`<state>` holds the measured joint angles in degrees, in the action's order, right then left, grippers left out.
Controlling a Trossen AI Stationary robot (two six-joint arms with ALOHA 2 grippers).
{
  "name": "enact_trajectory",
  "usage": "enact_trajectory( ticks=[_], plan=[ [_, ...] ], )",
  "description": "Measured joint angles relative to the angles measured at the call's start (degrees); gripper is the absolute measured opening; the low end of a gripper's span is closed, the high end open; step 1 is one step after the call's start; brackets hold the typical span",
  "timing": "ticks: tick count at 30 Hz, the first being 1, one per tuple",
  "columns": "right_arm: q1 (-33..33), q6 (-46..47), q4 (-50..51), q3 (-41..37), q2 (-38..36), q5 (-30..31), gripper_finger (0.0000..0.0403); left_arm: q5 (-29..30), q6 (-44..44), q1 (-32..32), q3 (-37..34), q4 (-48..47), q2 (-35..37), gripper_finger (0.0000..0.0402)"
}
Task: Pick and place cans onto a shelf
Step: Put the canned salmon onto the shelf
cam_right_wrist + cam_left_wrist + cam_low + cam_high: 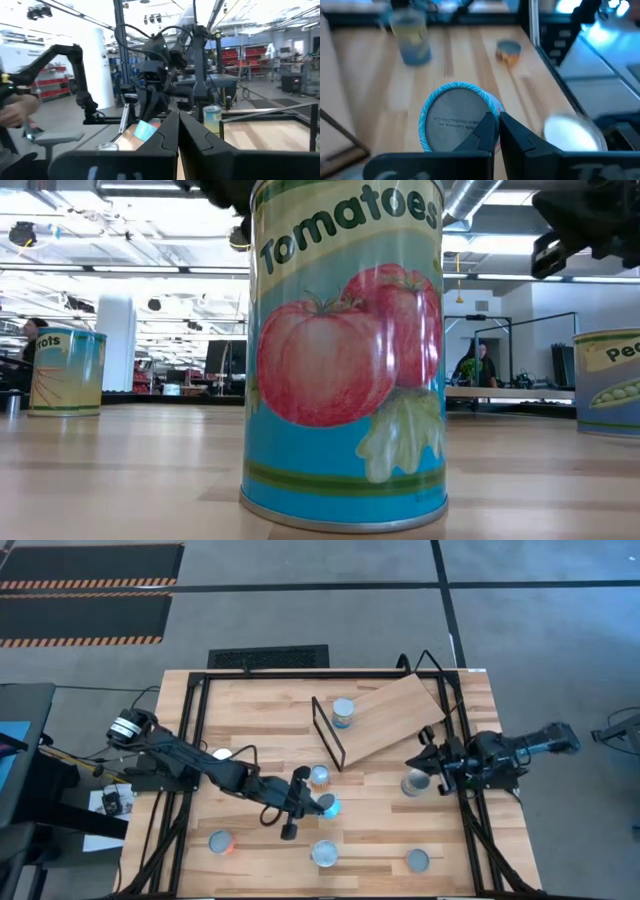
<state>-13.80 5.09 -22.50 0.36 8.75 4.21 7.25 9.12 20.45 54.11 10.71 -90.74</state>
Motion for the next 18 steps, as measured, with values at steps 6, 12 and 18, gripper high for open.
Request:
enact_trajectory(
  ticks=[6,12,18],
  plan=[
    [-12.6,-1.55,-10.63,0.12,10.15,15.63,0.0024,9.78,-6.34,1.14,0.0,5.58,0.0,0.0],
    [-18.14,11.57,-20.67,0.98,25.21,26.31,0.0024,17.96,-16.25,2.5,0.0,9.43,0.0,0.0],
    [-16.61,24.46,-40.76,1.26,44.16,31.99,0.0035,23.22,-28.1,4.26,0.0,9.6,-0.35,0.0]
  ],
)
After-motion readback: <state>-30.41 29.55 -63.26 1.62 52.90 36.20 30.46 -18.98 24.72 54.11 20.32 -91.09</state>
